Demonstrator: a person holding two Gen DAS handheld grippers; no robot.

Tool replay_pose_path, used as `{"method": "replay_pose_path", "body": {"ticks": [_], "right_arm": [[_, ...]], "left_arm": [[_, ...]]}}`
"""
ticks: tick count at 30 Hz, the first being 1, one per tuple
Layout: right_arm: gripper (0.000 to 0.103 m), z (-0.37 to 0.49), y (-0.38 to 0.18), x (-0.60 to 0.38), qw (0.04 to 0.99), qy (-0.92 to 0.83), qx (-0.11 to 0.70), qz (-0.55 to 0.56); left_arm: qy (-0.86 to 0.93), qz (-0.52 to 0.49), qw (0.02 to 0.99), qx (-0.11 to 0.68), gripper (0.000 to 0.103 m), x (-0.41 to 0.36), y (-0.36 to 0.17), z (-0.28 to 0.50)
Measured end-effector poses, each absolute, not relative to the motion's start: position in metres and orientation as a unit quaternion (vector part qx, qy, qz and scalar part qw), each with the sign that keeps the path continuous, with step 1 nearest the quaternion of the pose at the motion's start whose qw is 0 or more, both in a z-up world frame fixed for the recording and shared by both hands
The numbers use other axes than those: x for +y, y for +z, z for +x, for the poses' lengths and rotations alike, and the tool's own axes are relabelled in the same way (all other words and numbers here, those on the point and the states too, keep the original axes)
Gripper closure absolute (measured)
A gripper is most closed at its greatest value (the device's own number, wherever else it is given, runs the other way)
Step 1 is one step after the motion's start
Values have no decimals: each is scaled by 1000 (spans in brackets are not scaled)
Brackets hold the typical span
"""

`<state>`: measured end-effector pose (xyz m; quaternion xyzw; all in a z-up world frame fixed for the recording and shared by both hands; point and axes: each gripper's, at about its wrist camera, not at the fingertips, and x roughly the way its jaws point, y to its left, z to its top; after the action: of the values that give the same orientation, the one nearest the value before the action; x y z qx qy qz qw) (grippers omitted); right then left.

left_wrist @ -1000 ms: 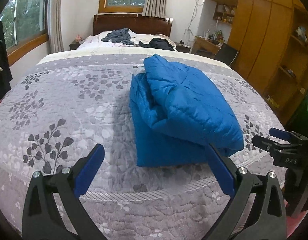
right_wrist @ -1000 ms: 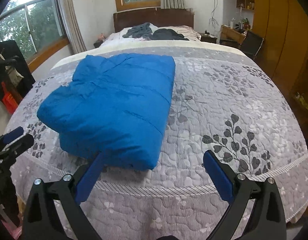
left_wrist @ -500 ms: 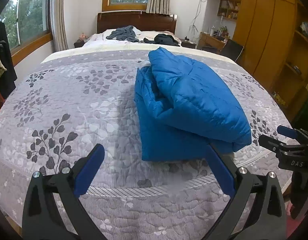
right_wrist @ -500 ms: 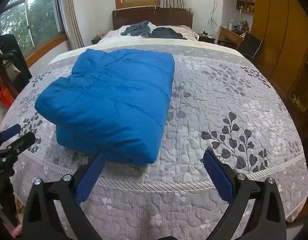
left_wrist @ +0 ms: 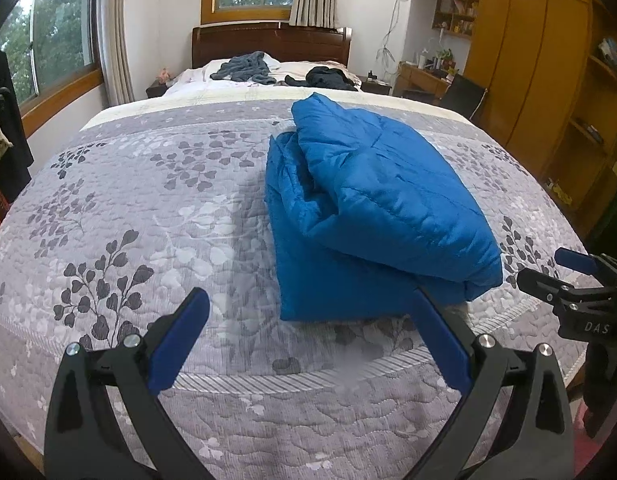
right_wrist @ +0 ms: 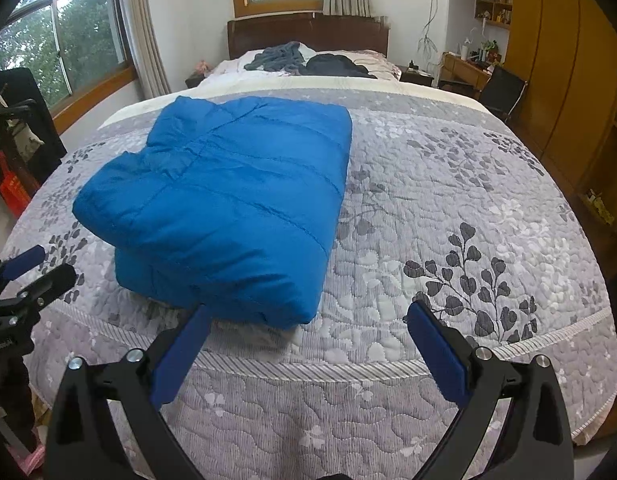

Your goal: Fold large clothes

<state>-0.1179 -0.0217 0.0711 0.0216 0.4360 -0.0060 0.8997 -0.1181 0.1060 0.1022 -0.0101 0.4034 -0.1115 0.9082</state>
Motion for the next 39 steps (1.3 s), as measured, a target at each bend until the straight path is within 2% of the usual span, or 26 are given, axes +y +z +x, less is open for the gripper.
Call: {"method": "replay_pose_path", "body": {"ticks": [39], "right_arm": [[4,-114,70,-24,898,0,439,24]], "left_arm": [[-115,-9,905,410,3,105,100,-116]]}}
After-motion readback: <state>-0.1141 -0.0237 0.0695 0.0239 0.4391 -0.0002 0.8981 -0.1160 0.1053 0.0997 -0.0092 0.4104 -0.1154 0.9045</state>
